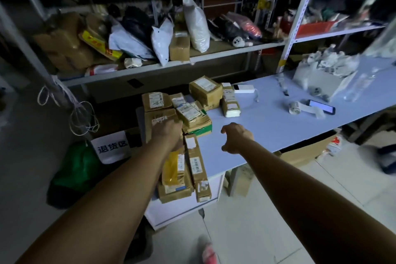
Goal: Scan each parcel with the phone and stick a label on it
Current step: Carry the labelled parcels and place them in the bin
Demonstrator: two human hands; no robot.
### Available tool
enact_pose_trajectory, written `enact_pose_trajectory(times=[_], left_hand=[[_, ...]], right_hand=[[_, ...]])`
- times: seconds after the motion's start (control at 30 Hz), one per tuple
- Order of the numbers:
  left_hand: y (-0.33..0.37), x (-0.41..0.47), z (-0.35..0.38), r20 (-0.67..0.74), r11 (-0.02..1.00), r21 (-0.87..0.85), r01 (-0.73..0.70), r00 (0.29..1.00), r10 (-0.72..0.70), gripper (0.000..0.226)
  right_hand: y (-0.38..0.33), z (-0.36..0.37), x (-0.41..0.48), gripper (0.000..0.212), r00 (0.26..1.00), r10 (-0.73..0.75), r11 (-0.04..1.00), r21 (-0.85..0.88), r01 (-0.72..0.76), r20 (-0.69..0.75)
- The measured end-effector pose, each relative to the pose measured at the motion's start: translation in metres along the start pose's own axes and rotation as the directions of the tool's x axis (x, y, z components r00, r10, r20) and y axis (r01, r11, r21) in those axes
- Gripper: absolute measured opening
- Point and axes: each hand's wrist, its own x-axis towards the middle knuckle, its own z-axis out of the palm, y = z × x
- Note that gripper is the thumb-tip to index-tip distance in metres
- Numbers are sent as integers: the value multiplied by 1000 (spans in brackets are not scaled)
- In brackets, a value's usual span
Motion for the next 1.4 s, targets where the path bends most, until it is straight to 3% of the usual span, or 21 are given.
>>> enact_pose_trajectory(times=[0.2,0.33,0.43,0.63,0.77,0.87,1.0,1.1,1.2,1.3,1.4], left_hand=[[40,100,16,-7,998,-61,0,1000,0,45],[54,166,18,13,997,-74,35,999,-35,53],[58,204,21,14,967,-210,145,989,-146,53],[55,279,46,64,794,-531,297,948,-312,51],[63,344,64,177,597,-658,459,865,-470,54],[76,386,69,311,390,-747,539,801,-512,41],[92,429,71,391,241,-798,552,779,-491,17],[103,441,73,378,174,-845,505,795,-475,13],[109,437,73,358,126,-863,489,769,-530,32],[116,430,69,336,157,-864,479,780,-528,34],[125,417,60,306,155,-886,437,803,-512,36]], right_hand=[[47,-15,90,55,999,-1,986,-169,9,45],[68,-31,155,56,1000,1,995,-96,0,9],[83,-39,204,50,998,35,999,23,-34,-49],[93,-34,313,44,999,27,967,254,-21,-20],[93,-18,401,52,998,-61,906,419,56,-2],[89,-4,454,44,998,-65,850,525,46,17],[87,7,498,39,988,-124,827,560,54,88],[94,10,509,30,978,-191,818,565,109,88],[101,8,507,21,971,-230,815,559,152,72],[108,5,498,17,971,-232,821,549,158,66],[120,0,475,19,972,-232,763,624,166,25]])
